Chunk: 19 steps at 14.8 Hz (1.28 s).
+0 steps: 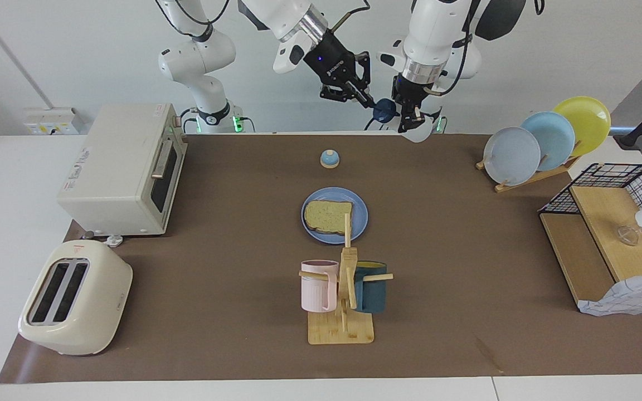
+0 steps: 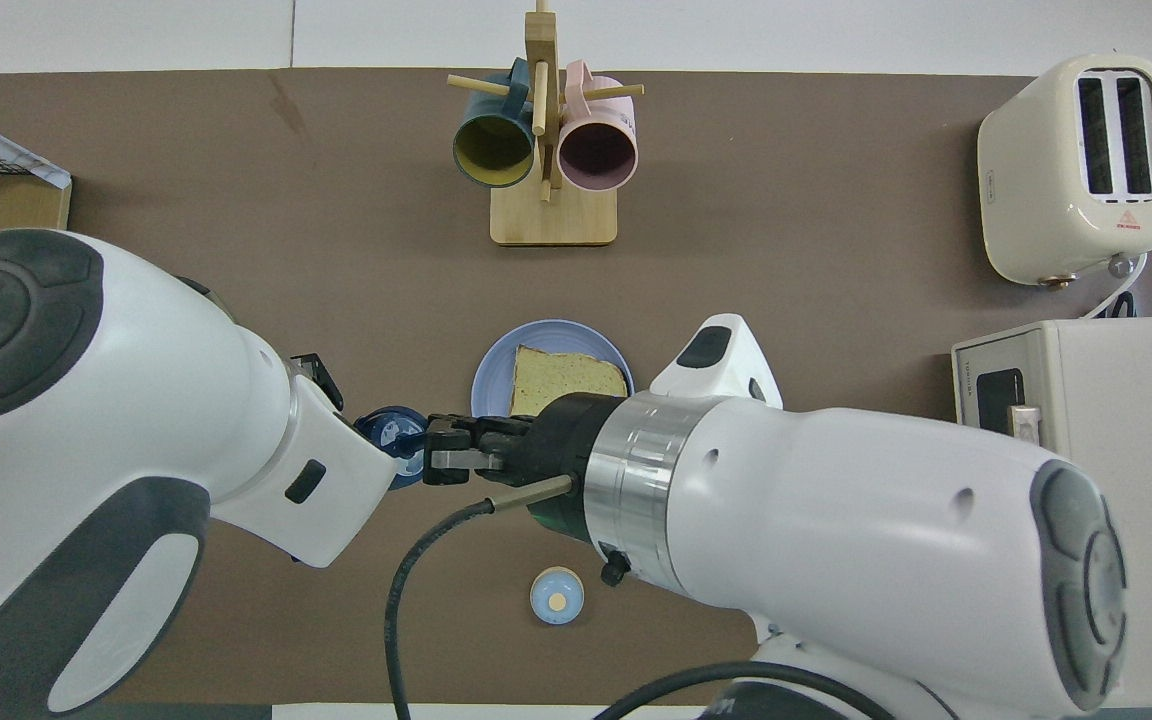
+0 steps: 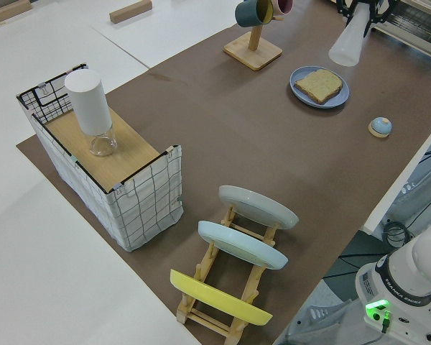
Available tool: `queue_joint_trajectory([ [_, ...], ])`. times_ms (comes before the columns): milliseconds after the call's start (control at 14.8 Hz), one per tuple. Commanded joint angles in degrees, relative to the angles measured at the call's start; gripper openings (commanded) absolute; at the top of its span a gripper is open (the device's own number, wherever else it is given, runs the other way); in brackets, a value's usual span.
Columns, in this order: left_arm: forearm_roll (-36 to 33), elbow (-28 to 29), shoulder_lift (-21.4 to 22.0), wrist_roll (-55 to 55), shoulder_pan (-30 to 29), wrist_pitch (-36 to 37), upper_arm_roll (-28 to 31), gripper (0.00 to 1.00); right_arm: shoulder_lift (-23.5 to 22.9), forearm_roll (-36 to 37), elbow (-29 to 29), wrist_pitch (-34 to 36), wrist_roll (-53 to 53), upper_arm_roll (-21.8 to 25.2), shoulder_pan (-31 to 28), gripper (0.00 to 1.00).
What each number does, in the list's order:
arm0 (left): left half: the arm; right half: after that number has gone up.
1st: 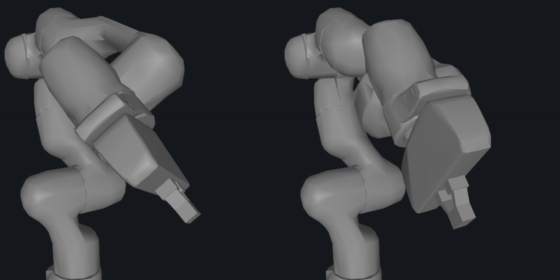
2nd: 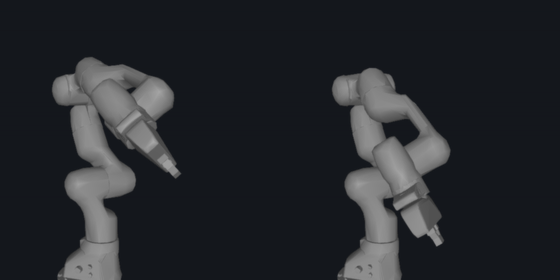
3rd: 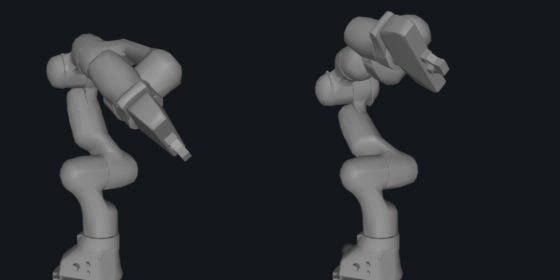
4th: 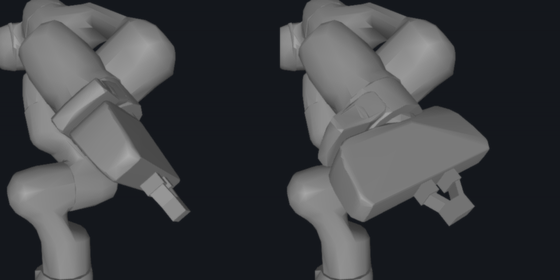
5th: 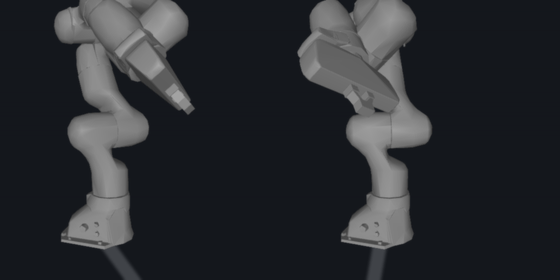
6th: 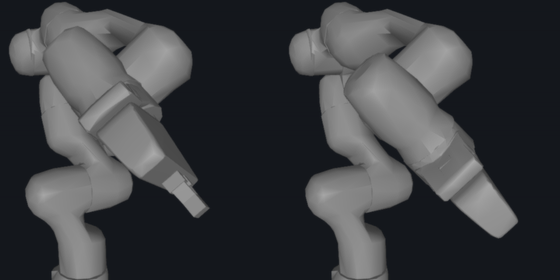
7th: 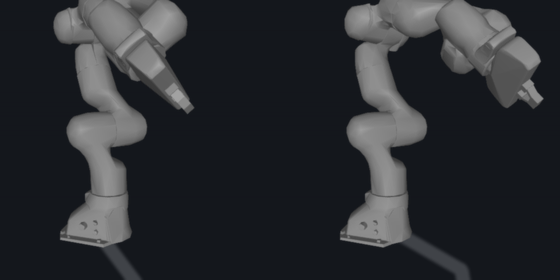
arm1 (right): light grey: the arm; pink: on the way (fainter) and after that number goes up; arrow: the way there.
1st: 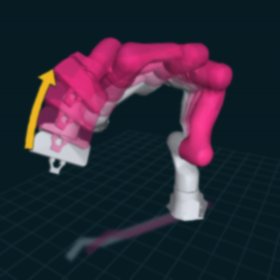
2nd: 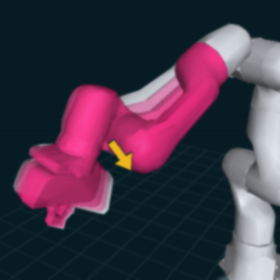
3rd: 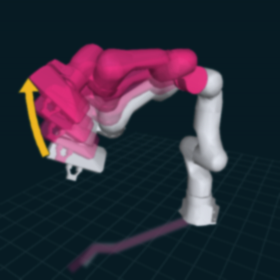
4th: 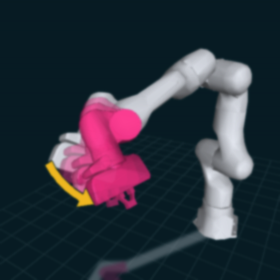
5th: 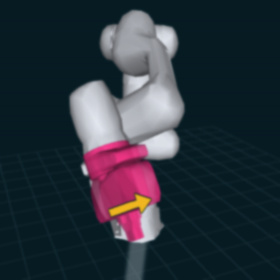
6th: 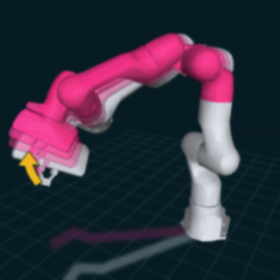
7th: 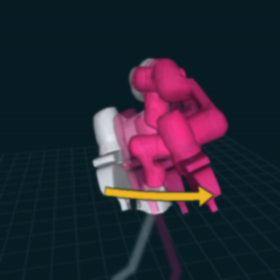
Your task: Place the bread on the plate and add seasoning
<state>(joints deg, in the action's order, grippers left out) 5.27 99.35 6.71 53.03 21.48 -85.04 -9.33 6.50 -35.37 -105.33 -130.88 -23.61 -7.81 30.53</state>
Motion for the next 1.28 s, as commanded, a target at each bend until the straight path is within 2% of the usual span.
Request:
queue_joint_trajectory([
  [0, 1.15, 1.46, 1.46, 0.67, -0.03, -0.83, 0.36, 0.3, 0.26, 2.5, 0.47, 0.36, -0.83, 0.08, -0.74, 0.0],
  [406, 1.15, 1.46, 1.46, 0.67, -0.03, -0.83, 0.36, 0.3, -0.44, 2.59, 3.2, 2.47, -0.56, 0.43, -1.88, 0.0],
  [676, 1.15, 1.46, 1.46, 0.67, -0.03, -0.83, 0.45, 0.3, -0.35, 2.59, 3.02, 2.65, -0.65, 0.43, -2.23, 0.0],
  [743, 1.15, 1.46, 1.46, 0.67, -0.03, -0.83, 0.45, 0.29, -0.26, 2.59, 2.85, 2.65, -0.65, 0.43, -2.23, 0.31],
  [811, 1.15, 1.46, 1.46, 0.67, -0.03, -0.83, 0.45, 0.29, -0.26, 2.59, 2.85, 2.65, -0.74, 0.43, -2.23, 0.69],
  [879, 1.15, 1.46, 1.46, 0.67, -0.03, -0.83, 0.45, 0.29, -0.26, 2.59, 2.76, 2.73, -0.74, 0.43, -2.23, 0.81],
  [946, 1.15, 1.46, 1.46, 0.67, -0.03, -0.83, 0.45, 0.29, -0.18, 2.68, 2.67, 2.65, -0.65, 0.43, -2.23, 0.98],
  [1081, 1.15, 1.46, 1.46, 0.67, -0.03, -0.74, 0.54, 0.29, -0.17, 3.46, 2.58, 3.17, -0.56, 0.43, -2.41, 1.0],
  [1217, 1.15, 1.46, 1.46, 0.67, -0.03, -0.74, 0.54, 0.29, -0.09, 7.22, 2.58, 5.62, 1.18, 0.43, -4.07, 1.0],
])
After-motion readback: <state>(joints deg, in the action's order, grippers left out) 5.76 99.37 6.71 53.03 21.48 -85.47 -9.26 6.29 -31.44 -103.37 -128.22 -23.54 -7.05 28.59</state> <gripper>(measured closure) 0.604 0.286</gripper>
